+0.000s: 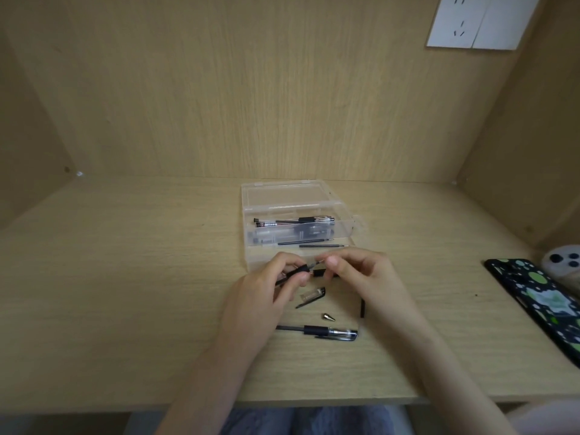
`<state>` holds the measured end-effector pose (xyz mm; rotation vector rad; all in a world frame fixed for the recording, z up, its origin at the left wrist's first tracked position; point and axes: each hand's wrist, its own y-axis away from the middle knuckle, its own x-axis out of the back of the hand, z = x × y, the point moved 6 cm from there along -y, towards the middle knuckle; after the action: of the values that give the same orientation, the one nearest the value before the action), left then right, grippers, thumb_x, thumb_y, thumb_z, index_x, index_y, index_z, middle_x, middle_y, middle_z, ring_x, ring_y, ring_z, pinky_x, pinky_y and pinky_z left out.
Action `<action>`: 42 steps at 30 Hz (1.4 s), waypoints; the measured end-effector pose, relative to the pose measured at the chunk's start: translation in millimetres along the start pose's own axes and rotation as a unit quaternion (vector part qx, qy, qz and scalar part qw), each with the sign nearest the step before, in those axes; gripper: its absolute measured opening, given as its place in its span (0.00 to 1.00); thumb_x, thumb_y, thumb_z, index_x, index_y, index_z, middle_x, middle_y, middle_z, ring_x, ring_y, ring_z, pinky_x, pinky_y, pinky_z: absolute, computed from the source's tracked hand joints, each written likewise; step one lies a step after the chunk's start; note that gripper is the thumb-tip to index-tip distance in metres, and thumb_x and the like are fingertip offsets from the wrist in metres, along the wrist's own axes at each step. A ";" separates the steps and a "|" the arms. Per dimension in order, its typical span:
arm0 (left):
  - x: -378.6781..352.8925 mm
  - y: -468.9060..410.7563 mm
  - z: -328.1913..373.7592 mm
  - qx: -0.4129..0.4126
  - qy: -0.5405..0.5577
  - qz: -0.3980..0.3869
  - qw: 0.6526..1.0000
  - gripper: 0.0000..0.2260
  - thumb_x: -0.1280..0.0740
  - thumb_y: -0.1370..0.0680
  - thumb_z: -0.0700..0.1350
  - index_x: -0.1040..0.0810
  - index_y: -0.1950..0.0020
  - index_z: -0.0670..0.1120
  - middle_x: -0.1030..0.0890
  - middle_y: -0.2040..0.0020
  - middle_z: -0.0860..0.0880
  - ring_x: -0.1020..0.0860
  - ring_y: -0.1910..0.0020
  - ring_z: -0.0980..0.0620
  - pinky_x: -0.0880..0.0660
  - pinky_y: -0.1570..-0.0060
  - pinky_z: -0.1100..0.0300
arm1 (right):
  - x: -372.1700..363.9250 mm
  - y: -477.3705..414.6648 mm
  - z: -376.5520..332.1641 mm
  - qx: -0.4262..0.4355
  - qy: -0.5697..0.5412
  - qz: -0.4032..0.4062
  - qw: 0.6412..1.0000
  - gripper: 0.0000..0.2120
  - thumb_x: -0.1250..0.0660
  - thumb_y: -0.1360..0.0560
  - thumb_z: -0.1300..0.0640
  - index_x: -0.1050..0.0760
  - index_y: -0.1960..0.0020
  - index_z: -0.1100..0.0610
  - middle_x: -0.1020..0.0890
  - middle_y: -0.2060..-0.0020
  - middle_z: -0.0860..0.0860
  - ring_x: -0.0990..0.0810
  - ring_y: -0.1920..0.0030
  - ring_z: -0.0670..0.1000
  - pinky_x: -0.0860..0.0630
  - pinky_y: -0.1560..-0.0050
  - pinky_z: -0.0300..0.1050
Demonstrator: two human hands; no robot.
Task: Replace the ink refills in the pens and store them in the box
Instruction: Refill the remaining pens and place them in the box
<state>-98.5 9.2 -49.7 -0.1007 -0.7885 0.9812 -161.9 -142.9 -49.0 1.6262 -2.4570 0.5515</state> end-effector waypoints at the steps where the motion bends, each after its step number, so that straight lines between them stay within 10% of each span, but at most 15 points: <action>1: -0.1 0.1 -0.8 0.002 0.000 0.001 1.000 0.16 0.42 0.28 0.61 0.24 0.48 0.54 0.19 0.61 0.59 0.21 0.63 0.60 0.22 0.59 0.54 | 1.2 0.3 0.8 0.001 0.033 0.001 0.999 0.08 0.29 0.30 0.46 0.18 0.57 0.51 0.16 0.63 0.47 0.20 0.60 0.47 0.26 0.54 0.41; 14: -3.2 0.1 -4.4 -0.007 -0.004 0.002 1.000 0.05 0.34 0.26 0.52 0.24 0.50 0.57 0.19 0.58 0.59 0.21 0.61 0.62 0.22 0.59 0.55 | -6.5 18.5 1.9 0.010 0.219 -0.146 0.965 0.08 0.23 0.34 0.55 0.21 0.62 0.45 0.20 0.60 0.46 0.25 0.54 0.41 0.31 0.52 0.30; 23: -3.3 0.7 -3.8 -0.009 0.000 0.003 1.000 0.05 0.32 0.27 0.52 0.23 0.51 0.57 0.19 0.57 0.60 0.21 0.58 0.62 0.22 0.58 0.55 | 24.2 10.3 -6.2 0.006 0.025 0.035 0.999 0.06 0.26 0.33 0.62 0.20 0.59 0.55 0.18 0.64 0.51 0.23 0.63 0.43 0.29 0.59 0.34; 42: -5.7 0.8 -4.3 -0.014 -0.002 -0.015 1.000 0.07 0.32 0.26 0.51 0.22 0.49 0.55 0.18 0.55 0.60 0.21 0.54 0.63 0.22 0.55 0.55 | 9.6 3.4 -6.3 0.048 -0.003 0.011 0.999 0.11 0.26 0.33 0.67 0.20 0.59 0.51 0.19 0.67 0.43 0.24 0.65 0.40 0.30 0.59 0.32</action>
<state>-98.1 6.4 -56.2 -0.1109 -0.8066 0.9418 -169.4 -147.6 -40.9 1.6401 -2.4920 0.6791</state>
